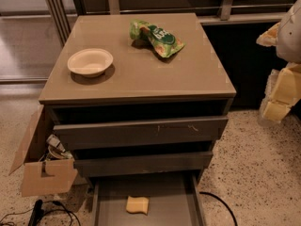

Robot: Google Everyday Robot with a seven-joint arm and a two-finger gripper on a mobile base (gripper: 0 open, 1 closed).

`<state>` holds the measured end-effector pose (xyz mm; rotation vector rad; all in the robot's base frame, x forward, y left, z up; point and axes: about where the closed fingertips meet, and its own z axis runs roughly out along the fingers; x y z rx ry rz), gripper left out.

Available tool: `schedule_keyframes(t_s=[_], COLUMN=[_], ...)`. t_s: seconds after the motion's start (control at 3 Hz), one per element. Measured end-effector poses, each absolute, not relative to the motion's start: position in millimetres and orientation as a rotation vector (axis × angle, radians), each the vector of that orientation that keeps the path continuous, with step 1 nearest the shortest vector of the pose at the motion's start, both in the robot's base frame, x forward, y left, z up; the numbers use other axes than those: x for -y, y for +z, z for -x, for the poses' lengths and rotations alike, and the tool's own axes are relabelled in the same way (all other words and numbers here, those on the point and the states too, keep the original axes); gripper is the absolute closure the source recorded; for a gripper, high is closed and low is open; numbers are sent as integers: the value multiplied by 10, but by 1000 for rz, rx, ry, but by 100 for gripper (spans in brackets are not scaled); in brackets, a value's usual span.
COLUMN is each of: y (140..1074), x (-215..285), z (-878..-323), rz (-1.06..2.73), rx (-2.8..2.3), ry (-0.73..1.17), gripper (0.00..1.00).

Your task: Pick sponge from bottom drawer and place on counter

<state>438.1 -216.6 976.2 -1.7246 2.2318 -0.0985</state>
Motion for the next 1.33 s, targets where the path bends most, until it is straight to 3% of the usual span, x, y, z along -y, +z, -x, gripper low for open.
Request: schedule_keyframes(t_s=[0.67, 1.33], y=[9677, 9107], x=[2127, 1829], z=[-4343, -4097], rz=[1709, 1649], rx=[-2222, -2111], ry=[-16, 293], gripper=[0, 0])
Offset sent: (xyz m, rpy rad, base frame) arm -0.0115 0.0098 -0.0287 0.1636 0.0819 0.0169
